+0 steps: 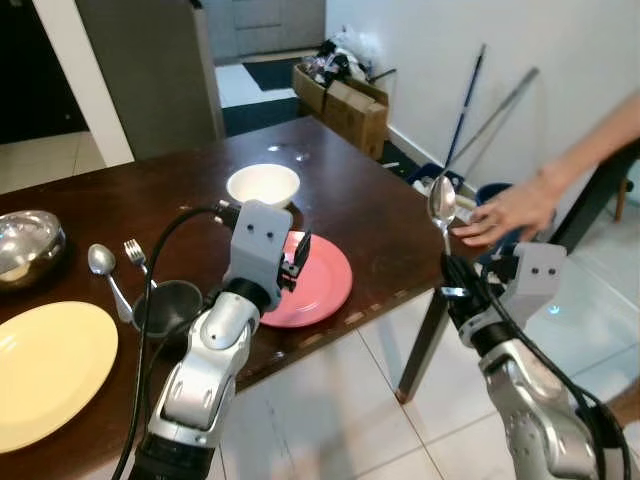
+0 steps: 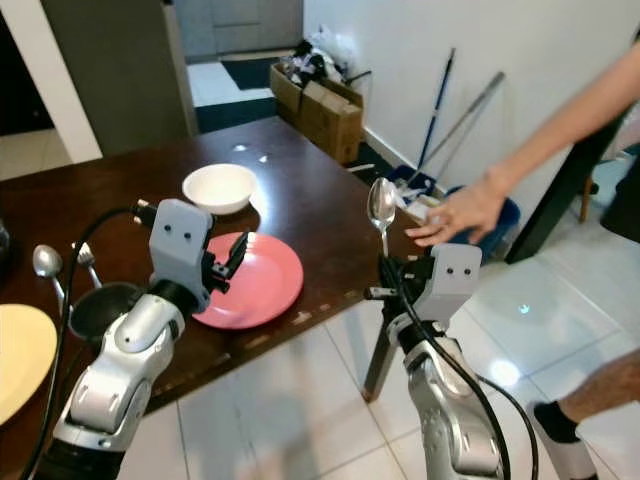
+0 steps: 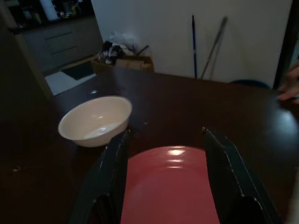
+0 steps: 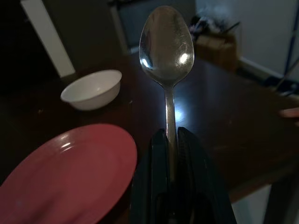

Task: Setting the table

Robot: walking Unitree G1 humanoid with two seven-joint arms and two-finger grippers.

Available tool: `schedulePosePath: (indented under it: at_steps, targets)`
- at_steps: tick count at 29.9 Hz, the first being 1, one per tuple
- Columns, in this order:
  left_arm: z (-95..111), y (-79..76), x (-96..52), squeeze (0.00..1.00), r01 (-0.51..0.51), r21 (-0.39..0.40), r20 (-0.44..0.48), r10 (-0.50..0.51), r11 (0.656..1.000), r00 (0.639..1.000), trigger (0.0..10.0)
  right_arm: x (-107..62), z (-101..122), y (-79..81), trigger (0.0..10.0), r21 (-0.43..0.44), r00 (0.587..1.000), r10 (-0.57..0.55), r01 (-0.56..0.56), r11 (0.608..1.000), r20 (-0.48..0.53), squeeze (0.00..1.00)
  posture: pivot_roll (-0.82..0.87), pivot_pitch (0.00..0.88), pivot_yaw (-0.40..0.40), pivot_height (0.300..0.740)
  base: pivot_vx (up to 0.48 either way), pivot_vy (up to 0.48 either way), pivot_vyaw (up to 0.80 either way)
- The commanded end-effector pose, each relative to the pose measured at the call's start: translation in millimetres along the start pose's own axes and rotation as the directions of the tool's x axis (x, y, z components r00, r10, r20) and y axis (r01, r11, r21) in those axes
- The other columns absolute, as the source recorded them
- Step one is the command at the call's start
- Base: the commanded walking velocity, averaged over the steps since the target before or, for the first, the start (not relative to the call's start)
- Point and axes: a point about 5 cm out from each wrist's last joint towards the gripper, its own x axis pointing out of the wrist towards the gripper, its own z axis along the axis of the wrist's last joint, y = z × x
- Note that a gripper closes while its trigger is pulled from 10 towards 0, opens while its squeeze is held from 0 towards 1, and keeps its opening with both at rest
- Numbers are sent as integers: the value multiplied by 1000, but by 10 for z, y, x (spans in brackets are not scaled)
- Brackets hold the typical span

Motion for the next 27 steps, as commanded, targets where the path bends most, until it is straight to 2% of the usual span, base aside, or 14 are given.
schedulePosePath:
  at_steps: [1,4,8,9,12,18,21,27]
  targets:
    - [-22,-19,-5,0,7,0,-9,-7,1000,1000,10000,-27,-75,-87,10000,-34,998,-11,9,999,-57,0,-80,0,97,740,480,0,0]
    - [-23,-19,-5,0,7,0,-9,-7,1000,1000,10000,-35,-101,-126,10000,-57,997,-13,9,998,-76,0,-80,0,95,740,480,0,0]
    - [-23,-19,-4,0,7,1,-9,-7,1000,1000,10000,-42,-105,-251,10000,-95,995,-52,44,994,-87,0,-79,0,95,740,480,0,0]
    - [-19,-23,-6,0,12,-2,-5,-12,1000,1000,10000,-48,-110,-354,10000,-115,992,-76,64,991,-100,0,-78,0,95,740,480,0,0]
    - [-18,-30,-11,0,24,-6,-5,-24,1000,1000,10000,-56,-143,-422,10000,-124,990,-66,50,991,-127,0,-78,0,100,740,470,0,0]
    - [-6,-73,-62,0,122,-10,-3,-122,992,992,10000,-82,-237,-438,10000,-140,978,14,-43,989,-206,0,-78,0,100,740,0,0,0]
    - [31,-56,-145,0,246,10,4,-246,969,969,10000,-97,-339,-482,10000,-160,957,58,-107,981,-285,0,-71,0,101,740,0,0,0]
    - [117,65,-184,0,291,25,8,-291,956,957,10000,-80,-416,-569,10000,-183,930,95,-169,969,-355,0,-56,0,108,740,0,0,0]
